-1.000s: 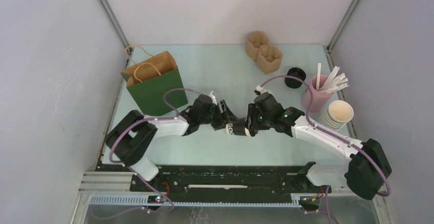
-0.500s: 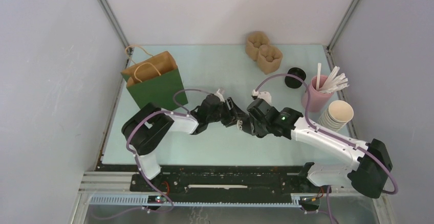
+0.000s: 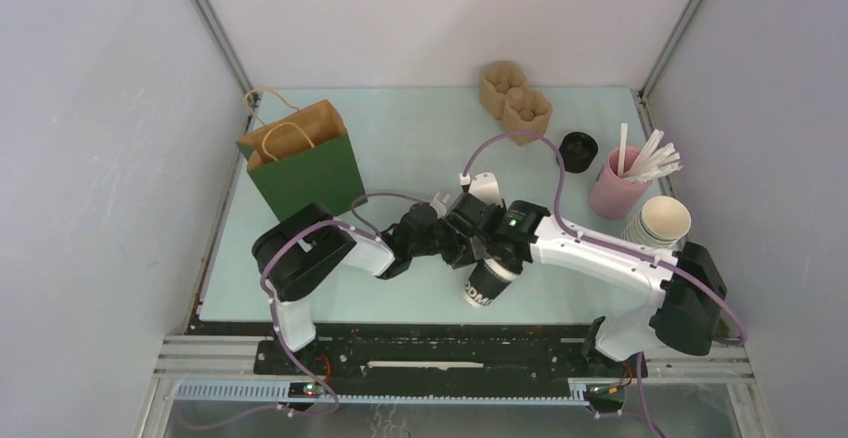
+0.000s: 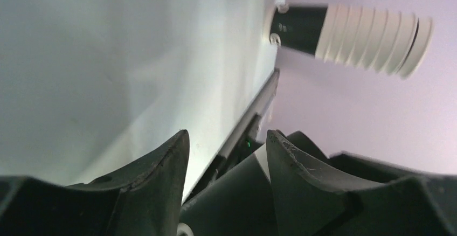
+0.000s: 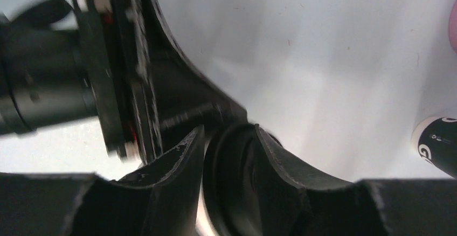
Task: Pack the takeout coffee
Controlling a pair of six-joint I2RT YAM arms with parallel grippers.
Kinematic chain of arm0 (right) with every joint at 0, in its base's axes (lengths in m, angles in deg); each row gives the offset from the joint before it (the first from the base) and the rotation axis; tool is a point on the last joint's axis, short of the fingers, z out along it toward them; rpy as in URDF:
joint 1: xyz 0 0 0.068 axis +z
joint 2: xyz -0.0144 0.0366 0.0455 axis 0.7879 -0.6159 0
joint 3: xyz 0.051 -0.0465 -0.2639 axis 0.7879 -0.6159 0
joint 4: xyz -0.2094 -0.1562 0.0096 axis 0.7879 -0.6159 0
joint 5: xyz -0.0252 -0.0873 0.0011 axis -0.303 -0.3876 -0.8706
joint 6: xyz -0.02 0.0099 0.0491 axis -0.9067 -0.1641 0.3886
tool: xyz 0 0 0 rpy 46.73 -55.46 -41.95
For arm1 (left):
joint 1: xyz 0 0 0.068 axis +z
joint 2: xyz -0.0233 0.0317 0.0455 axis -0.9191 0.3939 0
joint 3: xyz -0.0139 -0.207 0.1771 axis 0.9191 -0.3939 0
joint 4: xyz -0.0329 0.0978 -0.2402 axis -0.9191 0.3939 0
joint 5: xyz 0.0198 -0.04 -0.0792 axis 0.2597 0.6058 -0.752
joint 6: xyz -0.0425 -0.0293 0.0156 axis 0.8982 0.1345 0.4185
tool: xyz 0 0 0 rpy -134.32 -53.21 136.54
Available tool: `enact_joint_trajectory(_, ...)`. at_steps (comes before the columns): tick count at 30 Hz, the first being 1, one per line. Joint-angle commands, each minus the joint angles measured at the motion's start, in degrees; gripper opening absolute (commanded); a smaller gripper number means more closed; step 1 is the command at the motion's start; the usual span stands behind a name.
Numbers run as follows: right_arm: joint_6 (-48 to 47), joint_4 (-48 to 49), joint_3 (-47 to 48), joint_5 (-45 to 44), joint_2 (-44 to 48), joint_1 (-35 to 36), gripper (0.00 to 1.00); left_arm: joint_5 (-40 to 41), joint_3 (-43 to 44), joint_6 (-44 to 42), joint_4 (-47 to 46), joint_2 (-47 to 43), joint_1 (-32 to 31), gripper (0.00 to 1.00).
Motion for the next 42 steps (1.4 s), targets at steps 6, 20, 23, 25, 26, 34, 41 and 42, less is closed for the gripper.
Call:
enact_joint_trajectory(6,1.67,7.30,0.62,0.61,-2.17,2.02,0.47,-4.26,0.25,-4.70,-1.00,-1.33,-2.39,0.61)
enact_joint_trajectory(20,-7.09,10.43,-4.72,22.92,12.11,-14.54,0.82,7.77,4.60,-33.12,38.47,-19.78,4.85,0.86)
enact_joint_trajectory(23,-4.79,7.05,-6.80,28.81,16.75,-13.96,0.87,4.17,3.19,-33.57,39.53,-22.84,4.29,0.92)
enact_joint_trajectory(25,-2.83,4.04,-8.65,33.63,20.57,-12.98,0.89,1.99,1.56,-33.47,39.45,-25.25,2.73,0.97)
enact_joint_trajectory(26,-1.50,2.53,-9.86,35.46,22.77,-12.51,0.90,1.39,0.66,-33.54,39.63,-26.69,1.68,0.99)
enact_joint_trajectory(34,15.18,-5.58,-20.04,36.48,37.92,0.35,0.89,6.69,-2.54,-33.73,42.16,-33.66,-3.79,1.00)
enact_joint_trajectory(41,28.97,-11.37,-22.40,27.54,41.30,10.10,0.84,6.96,-3.00,-32.69,42.17,-33.83,-5.71,1.00)
enact_joint_trajectory(42,30.58,-11.28,-23.00,27.84,41.47,10.27,0.81,6.88,-2.81,-32.48,42.16,-33.37,-6.42,1.00)
